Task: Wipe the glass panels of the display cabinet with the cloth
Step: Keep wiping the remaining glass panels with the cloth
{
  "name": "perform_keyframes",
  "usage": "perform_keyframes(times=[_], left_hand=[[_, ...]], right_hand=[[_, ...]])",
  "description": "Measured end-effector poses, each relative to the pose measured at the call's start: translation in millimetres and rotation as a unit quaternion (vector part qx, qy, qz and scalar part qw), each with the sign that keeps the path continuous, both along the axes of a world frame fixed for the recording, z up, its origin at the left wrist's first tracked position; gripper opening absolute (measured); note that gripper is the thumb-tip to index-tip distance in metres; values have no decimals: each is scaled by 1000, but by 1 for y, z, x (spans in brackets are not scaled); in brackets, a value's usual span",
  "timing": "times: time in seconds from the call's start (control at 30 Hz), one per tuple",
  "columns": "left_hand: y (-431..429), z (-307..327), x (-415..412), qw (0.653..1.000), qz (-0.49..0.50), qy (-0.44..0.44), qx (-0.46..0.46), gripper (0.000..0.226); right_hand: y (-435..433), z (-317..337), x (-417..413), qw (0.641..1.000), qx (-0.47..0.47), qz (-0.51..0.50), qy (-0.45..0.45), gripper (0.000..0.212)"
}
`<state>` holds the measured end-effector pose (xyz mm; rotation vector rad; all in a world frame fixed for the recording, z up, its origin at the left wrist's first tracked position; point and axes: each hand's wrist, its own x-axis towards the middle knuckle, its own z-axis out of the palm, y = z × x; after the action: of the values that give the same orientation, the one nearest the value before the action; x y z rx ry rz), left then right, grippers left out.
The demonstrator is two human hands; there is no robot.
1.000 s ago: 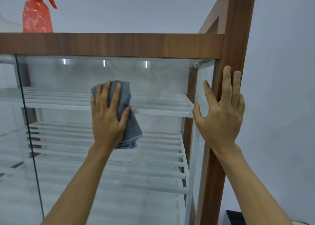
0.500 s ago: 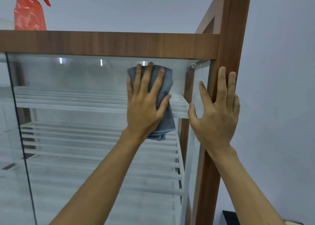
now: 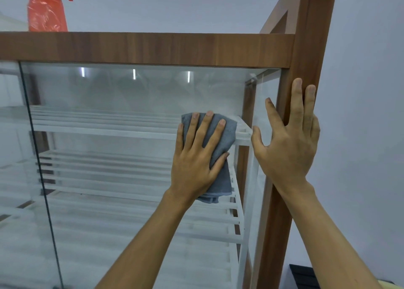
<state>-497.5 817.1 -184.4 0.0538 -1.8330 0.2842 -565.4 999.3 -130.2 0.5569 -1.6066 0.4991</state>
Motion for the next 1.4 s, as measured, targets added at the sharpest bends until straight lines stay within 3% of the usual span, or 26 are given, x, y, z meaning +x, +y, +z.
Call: perform_keyframes(times=[0.17,0.3,0.53,0.93,1.4], left_hand=[[-36,-25,23,1000,-4,-4,21,60],[-69,-34,44,1000,6,-6,29,59],[-143,-53,90,998,22,-17,55,60],[-290,-81,166,996,26,-24,80,62],[-289,-90,142,996,-1,50,79,66]], right_hand=[[-7,-6,12,998,-39,56,12,45],[-43,-39,40,994,7,102,32,44],[-129,-96,83,986,53,157,-10,49],[-247,-142,127,991,62,101,-58,57],[-265,-151,104,995,66,77,-20,63]])
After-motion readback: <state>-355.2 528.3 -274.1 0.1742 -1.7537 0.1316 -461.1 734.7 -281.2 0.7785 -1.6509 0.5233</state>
